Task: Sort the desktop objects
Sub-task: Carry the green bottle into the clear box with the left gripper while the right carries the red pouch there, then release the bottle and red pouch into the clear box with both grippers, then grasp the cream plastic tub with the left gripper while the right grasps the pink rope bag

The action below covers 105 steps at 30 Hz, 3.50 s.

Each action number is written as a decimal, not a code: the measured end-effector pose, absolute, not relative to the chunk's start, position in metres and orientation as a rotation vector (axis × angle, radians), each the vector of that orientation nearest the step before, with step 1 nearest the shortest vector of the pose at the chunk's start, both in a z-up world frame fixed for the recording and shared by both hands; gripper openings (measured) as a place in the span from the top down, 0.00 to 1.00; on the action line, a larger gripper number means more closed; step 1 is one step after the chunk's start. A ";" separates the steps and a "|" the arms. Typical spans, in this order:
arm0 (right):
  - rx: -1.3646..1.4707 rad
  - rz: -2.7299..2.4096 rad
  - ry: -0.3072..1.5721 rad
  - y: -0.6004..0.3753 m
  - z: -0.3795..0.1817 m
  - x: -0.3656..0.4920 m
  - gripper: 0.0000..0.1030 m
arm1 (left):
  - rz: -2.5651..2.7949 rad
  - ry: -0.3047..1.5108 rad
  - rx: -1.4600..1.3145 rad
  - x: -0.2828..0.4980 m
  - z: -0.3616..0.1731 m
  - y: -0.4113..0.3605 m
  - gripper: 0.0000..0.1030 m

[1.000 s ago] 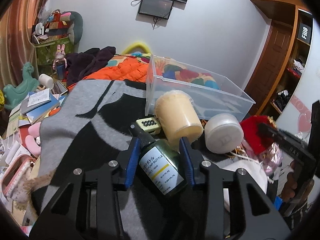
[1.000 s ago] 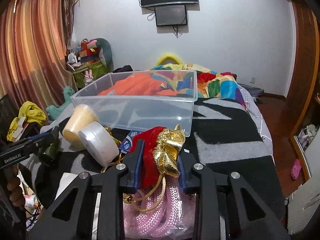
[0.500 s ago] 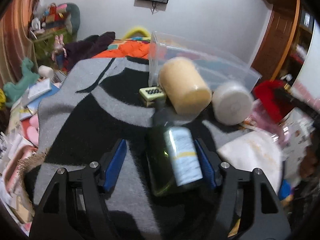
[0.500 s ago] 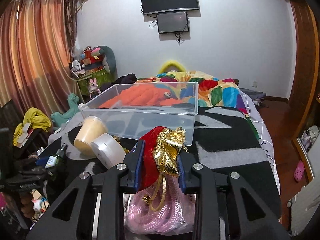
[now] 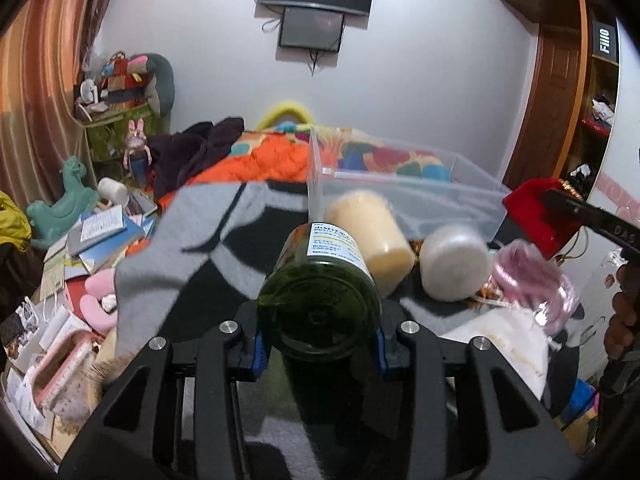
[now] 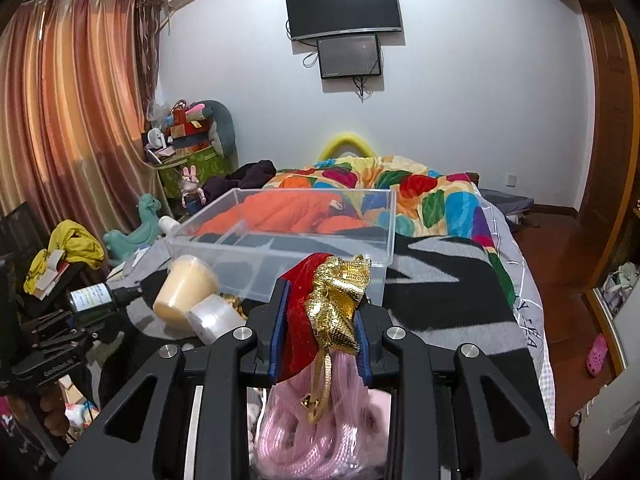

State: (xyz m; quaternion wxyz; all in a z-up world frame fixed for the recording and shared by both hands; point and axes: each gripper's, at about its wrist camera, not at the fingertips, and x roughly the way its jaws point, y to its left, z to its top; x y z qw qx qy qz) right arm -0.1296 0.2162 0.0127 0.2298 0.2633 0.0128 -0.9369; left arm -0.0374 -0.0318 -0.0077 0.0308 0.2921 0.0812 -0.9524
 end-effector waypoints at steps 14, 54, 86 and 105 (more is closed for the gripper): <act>0.645 -2.608 0.029 0.206 0.041 -0.159 0.75 | -3.023 0.301 0.767 -0.069 0.044 -0.030 0.62; 0.932 -2.443 0.196 0.171 -0.004 -0.245 0.68 | -2.918 0.190 1.184 -0.207 0.010 -0.005 0.62; 0.748 -2.561 0.235 0.208 0.036 -0.151 0.37 | -2.960 0.152 1.119 -0.133 0.043 -0.005 0.43; 0.835 -2.560 0.493 0.191 -0.020 -0.114 0.25 | -2.870 0.053 1.218 -0.121 0.006 -0.007 0.35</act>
